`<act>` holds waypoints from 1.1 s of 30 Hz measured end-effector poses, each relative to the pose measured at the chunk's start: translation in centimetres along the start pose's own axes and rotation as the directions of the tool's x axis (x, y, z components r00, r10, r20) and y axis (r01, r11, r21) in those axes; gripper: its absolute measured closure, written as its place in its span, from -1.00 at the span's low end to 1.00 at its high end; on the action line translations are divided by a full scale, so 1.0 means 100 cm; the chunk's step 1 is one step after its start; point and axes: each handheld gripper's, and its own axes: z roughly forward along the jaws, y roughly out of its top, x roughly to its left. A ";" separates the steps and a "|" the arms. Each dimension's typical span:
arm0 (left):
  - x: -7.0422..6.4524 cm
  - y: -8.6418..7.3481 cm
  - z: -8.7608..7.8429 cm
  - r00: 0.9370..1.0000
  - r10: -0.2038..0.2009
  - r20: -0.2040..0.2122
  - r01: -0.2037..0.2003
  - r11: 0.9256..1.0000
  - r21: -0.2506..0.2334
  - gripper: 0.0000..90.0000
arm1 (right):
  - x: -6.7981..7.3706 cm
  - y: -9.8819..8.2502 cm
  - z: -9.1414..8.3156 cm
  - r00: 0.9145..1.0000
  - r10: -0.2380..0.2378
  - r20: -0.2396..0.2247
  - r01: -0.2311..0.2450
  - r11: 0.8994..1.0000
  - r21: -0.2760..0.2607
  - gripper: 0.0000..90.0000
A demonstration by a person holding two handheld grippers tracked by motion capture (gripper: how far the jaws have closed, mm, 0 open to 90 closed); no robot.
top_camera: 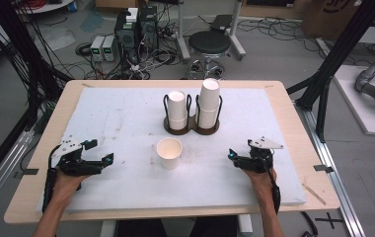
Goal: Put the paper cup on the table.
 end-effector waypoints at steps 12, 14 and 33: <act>0.001 -0.004 -0.001 1.000 -0.026 -0.013 0.026 0.999 -0.026 -0.83 | -0.002 -0.001 -0.002 1.000 0.018 -0.014 -0.019 1.000 -0.025 -0.63; 0.001 -0.004 0.000 1.000 -0.026 -0.015 0.026 0.999 -0.022 -0.83 | -0.002 -0.002 -0.003 1.000 0.022 -0.019 -0.022 0.999 -0.032 -0.63; -0.002 -0.004 0.000 1.000 -0.018 0.007 0.018 0.999 -0.029 -0.82 | -0.002 -0.002 -0.003 1.000 0.017 -0.023 -0.018 0.999 -0.037 -0.63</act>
